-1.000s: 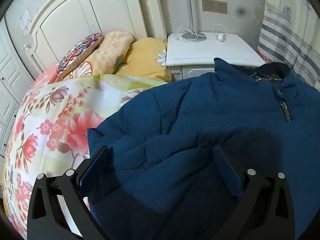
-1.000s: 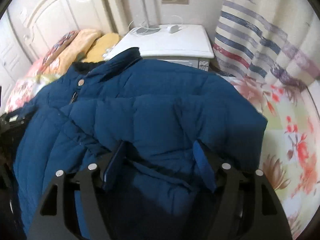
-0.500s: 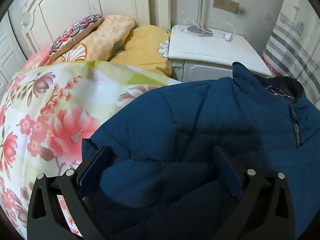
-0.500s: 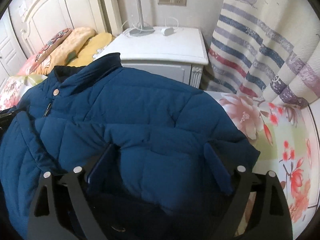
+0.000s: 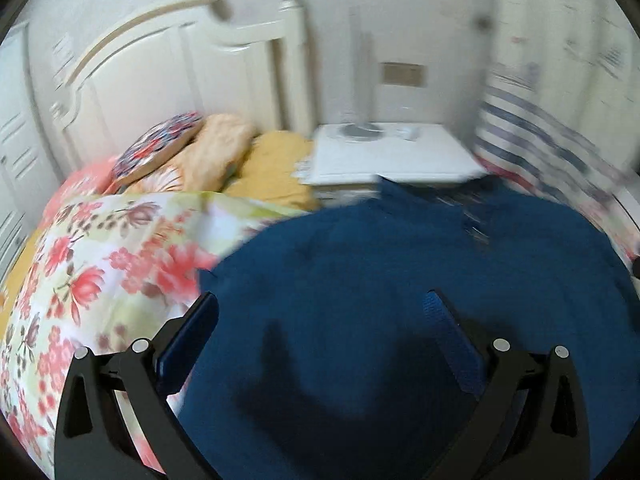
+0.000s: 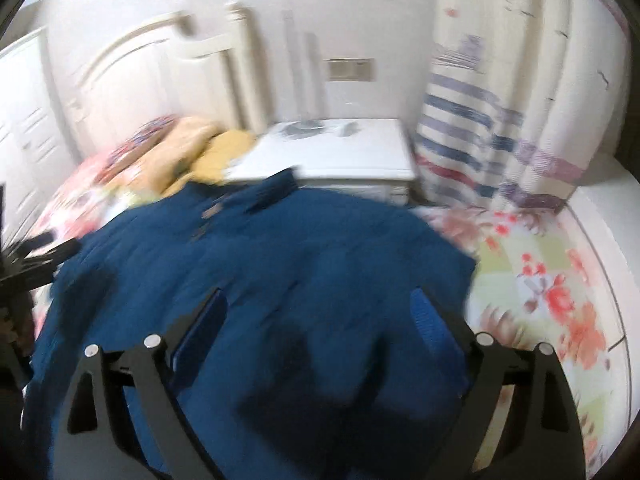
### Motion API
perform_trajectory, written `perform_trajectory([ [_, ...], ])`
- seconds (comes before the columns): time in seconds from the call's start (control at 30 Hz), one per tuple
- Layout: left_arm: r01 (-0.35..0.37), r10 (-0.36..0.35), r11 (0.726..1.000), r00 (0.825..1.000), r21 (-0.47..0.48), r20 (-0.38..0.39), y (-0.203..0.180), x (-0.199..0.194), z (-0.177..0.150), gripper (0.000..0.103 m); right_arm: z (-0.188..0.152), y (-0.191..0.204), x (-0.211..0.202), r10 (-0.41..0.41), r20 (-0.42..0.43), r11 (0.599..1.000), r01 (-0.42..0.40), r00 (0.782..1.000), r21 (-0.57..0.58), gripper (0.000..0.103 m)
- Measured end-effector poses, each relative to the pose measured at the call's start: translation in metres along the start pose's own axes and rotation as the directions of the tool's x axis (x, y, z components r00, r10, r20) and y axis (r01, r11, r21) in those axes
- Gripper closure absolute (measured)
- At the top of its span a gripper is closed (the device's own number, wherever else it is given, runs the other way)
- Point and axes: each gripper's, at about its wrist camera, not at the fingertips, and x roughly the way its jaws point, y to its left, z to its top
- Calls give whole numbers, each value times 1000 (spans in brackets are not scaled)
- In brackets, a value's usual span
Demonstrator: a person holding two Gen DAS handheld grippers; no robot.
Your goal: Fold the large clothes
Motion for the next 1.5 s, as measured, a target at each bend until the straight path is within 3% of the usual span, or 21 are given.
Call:
perform_trajectory([
  [0.07,-2,6,995,999,97,-42,-27,0,-21,5,-18,19,2,0,-46,998,-3,999,-60,11],
  [0.13,-43,60,985,994,169,-93,-46,14,-42,4,-40,36,18,-50,-110,991,35,993,-131,12],
  [0.2,-56,68,987,994,149,-83,-46,12,-47,4,-48,41,18,-79,-91,989,66,993,-133,12],
  [0.3,-60,72,994,988,91,-133,-38,-12,-49,5,-50,43,-6,-83,-113,996,78,990,-53,15],
  [0.37,-43,47,998,996,55,-77,-36,-50,-58,5,-58,55,-37,-44,-55,998,41,998,-53,15],
  [0.5,9,5,989,995,146,-95,-51,-77,-96,5,-92,85,-39,-13,-141,989,-8,990,-149,15],
  [0.57,-8,39,977,989,215,-143,-61,-68,-116,5,-113,93,-19,-57,-222,983,16,973,-181,13],
  [0.6,-14,56,972,984,235,-171,-64,-59,-127,4,-118,94,-18,-65,-208,983,28,976,-179,8],
  [0.67,30,-2,984,988,178,-154,-53,-59,-133,4,-121,90,-21,-61,-205,988,30,977,-151,7],
  [0.73,46,-26,994,980,97,-196,-35,-63,-133,4,-121,87,-31,-74,-224,991,46,972,-125,7],
  [0.83,-51,57,997,991,55,-119,-13,-80,-135,4,-128,84,-57,-73,-162,991,53,984,-127,7],
  [0.9,-103,109,994,984,48,-141,3,-72,-141,4,-139,77,-57,-66,-178,993,46,982,-110,7],
  [0.97,-27,21,999,979,-25,-202,22,-59,-148,4,-152,73,-50,-81,-180,992,60,980,-115,5],
  [1.0,-6,-10,997,978,-78,-208,32,-58,-149,4,-153,73,-52,-77,-174,992,58,982,-111,5],
  [1.1,-38,16,994,977,-102,-211,40,-60,-150,4,-153,74,-51,-97,-189,991,77,977,-110,5],
  [1.2,-99,90,994,980,-46,-178,29,-74,-141,5,-145,78,-56,-105,-200,990,82,974,-119,6],
  [1.27,-44,39,998,992,-40,-120,17,-84,-123,5,-128,79,-59,-90,-145,990,73,985,-117,8],
  [1.33,-35,34,999,997,-19,-62,1,-90,-101,5,-106,81,-59,-89,-86,991,80,992,-105,13],
  [1.43,-71,72,997,997,41,-16,-21,-75,-72,5,-79,78,-45,-104,-19,990,102,994,-96,16],
  [1.5,-110,113,991,993,72,-38,-29,-53,-67,5,-72,70,-24,-142,-49,988,138,989,-75,19],
])
